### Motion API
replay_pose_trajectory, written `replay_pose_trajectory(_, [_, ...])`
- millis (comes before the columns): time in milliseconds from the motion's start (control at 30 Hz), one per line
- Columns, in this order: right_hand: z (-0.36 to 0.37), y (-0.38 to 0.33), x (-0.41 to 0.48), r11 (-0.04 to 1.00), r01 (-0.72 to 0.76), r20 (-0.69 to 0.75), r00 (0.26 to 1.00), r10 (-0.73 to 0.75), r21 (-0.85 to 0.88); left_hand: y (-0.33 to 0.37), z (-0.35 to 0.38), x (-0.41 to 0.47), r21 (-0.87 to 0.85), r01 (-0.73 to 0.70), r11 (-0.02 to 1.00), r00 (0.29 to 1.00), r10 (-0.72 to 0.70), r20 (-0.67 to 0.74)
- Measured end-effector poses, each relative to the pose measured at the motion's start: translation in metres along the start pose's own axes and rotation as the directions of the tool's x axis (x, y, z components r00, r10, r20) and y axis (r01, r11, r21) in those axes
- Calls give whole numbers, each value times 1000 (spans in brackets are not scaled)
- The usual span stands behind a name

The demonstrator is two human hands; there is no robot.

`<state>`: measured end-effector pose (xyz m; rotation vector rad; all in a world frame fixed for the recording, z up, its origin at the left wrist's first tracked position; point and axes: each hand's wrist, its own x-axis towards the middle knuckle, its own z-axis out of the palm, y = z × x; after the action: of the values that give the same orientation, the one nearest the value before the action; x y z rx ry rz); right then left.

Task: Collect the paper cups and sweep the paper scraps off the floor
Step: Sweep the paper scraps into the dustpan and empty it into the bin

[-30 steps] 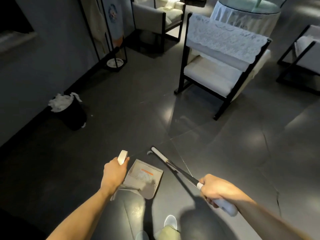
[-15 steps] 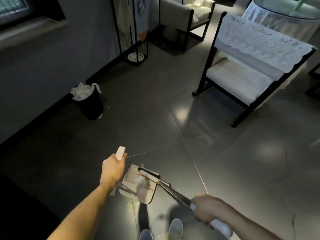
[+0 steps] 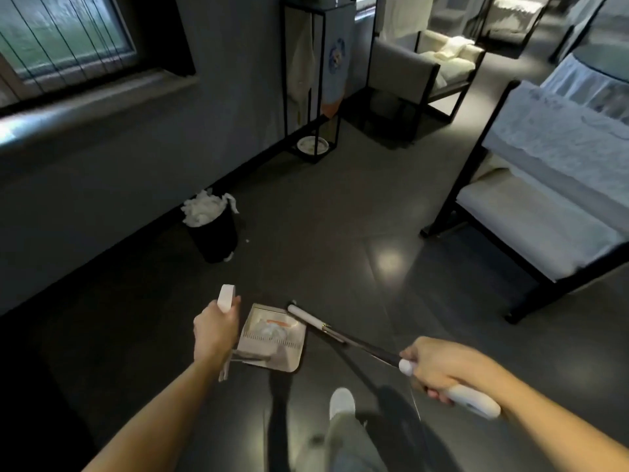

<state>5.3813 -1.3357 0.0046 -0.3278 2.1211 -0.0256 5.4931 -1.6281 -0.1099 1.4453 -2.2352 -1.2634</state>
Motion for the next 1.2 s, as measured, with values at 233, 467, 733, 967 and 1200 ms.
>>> replay_pose_trajectory(233, [-107, -58, 105, 991, 113, -82, 990, -118, -67, 60, 22, 76, -80, 67, 995, 995, -72, -70])
replay_pose_trajectory(467, [-175, -133, 197, 972, 151, -101, 980, -170, -178, 82, 20, 142, 34, 170, 985, 975, -163, -150])
replay_pose_trajectory(733, [-232, -241, 292, 927, 147, -58, 982, -178, -345, 64, 9, 215, -3, 277, 961, 931, -269, -248])
replay_pose_trajectory(967, [-249, -301, 336, 811, 179, 58, 983, -177, -557, 66, 3, 265, -61, 371, 927, 872, -370, -320])
replay_pose_trajectory(1200, [-269, -298, 317, 779, 266, 211, 962, -175, -567, 75, -8, 284, -17, 460, 888, 836, -439, -330])
